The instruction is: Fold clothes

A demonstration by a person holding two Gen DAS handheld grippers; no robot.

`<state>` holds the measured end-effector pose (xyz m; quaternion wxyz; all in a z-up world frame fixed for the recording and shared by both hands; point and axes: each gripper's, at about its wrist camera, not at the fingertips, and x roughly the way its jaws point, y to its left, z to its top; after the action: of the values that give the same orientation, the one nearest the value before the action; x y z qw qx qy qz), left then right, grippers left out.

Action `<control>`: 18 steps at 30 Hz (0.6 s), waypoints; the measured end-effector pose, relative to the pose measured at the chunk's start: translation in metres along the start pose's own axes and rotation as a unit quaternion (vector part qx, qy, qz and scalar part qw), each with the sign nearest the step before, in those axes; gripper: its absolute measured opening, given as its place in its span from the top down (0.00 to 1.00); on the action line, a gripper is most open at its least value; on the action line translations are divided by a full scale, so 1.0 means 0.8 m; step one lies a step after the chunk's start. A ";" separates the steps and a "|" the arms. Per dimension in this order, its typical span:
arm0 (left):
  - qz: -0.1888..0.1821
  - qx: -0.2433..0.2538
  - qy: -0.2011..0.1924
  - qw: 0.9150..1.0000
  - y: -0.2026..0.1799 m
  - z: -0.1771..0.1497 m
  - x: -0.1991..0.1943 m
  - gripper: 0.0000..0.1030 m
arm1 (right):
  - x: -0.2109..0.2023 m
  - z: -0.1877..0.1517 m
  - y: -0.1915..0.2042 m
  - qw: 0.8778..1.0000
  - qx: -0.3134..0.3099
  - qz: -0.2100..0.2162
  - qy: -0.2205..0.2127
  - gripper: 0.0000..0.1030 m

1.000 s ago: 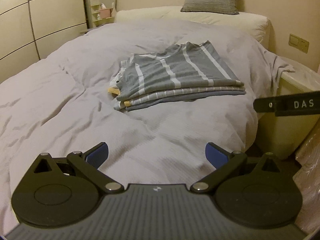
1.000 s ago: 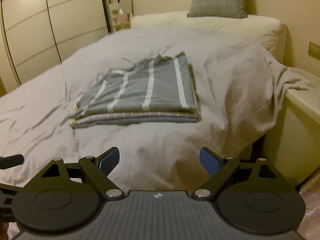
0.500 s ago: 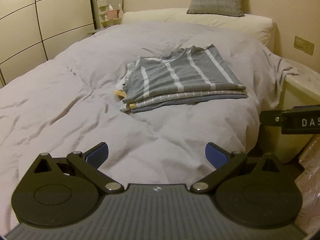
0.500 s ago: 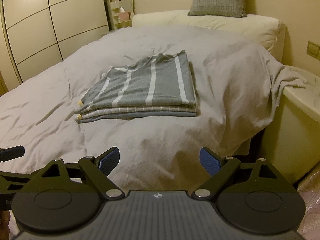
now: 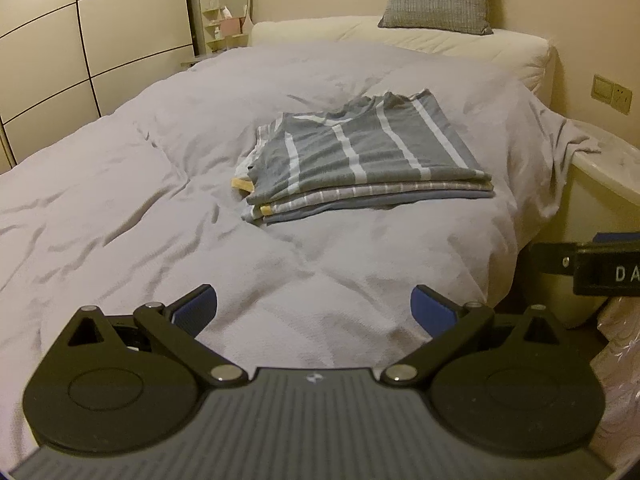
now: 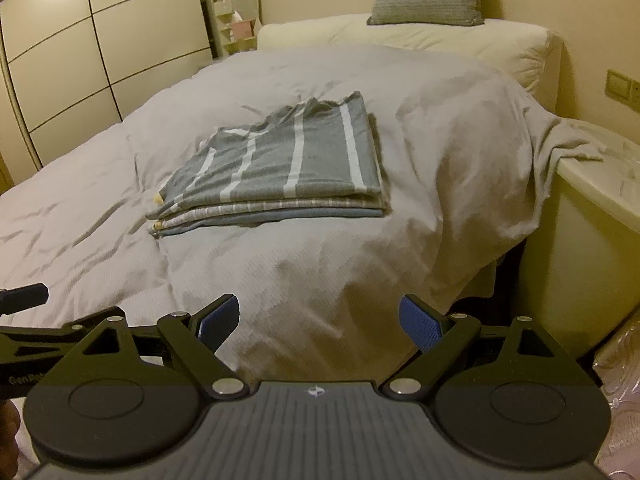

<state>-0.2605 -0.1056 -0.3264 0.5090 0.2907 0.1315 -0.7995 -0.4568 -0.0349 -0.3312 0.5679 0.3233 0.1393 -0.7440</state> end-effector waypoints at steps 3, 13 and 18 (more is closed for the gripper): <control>-0.001 -0.007 -0.003 1.000 0.000 -0.001 -0.008 0.01 | -0.010 -0.003 -0.004 1.000 0.006 0.000 -0.009 0.14; -0.007 -0.029 0.000 1.000 0.006 -0.012 -0.033 0.01 | -0.053 -0.007 -0.004 1.000 0.009 0.003 -0.026 0.14; 0.001 -0.021 -0.001 1.000 0.005 -0.017 -0.044 0.01 | -0.072 -0.007 -0.001 0.999 0.005 0.009 -0.033 0.14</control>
<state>-0.2418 -0.0748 -0.3158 0.5162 0.2793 0.1468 -0.7962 -0.4471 0.0121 -0.2991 0.5771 0.3031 0.1138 -0.7497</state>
